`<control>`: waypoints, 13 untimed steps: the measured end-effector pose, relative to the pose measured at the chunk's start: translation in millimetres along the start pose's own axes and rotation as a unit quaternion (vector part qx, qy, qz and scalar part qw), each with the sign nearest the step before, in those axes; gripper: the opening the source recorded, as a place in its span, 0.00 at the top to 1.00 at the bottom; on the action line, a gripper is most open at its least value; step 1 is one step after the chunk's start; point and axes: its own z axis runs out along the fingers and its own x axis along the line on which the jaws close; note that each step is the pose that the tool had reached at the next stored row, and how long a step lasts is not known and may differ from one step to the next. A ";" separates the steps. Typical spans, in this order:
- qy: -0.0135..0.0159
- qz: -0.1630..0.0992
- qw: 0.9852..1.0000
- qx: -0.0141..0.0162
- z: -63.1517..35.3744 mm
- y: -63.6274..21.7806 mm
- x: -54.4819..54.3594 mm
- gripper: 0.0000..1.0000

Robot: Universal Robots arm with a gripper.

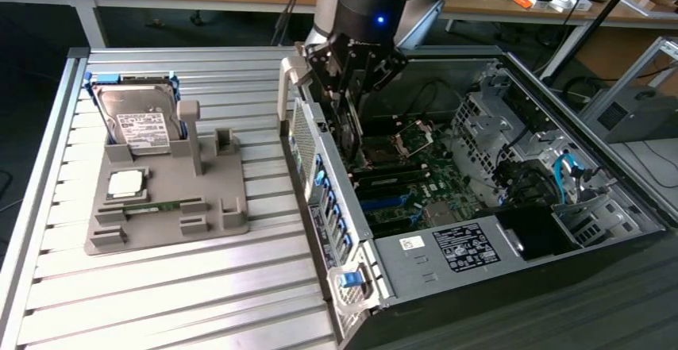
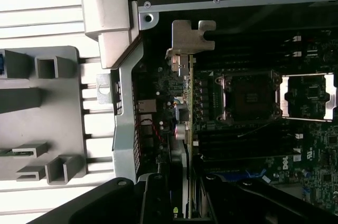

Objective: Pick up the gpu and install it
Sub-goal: 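Pick up the gpu and move the gpu toward the slot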

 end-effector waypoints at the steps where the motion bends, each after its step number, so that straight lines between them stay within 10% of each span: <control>1: 0.000 0.000 1.000 0.000 0.6 0.0 -0.2 0.73; 13: 0.000 0.000 1.000 0.001 5.3 -0.1 -6.2 0.73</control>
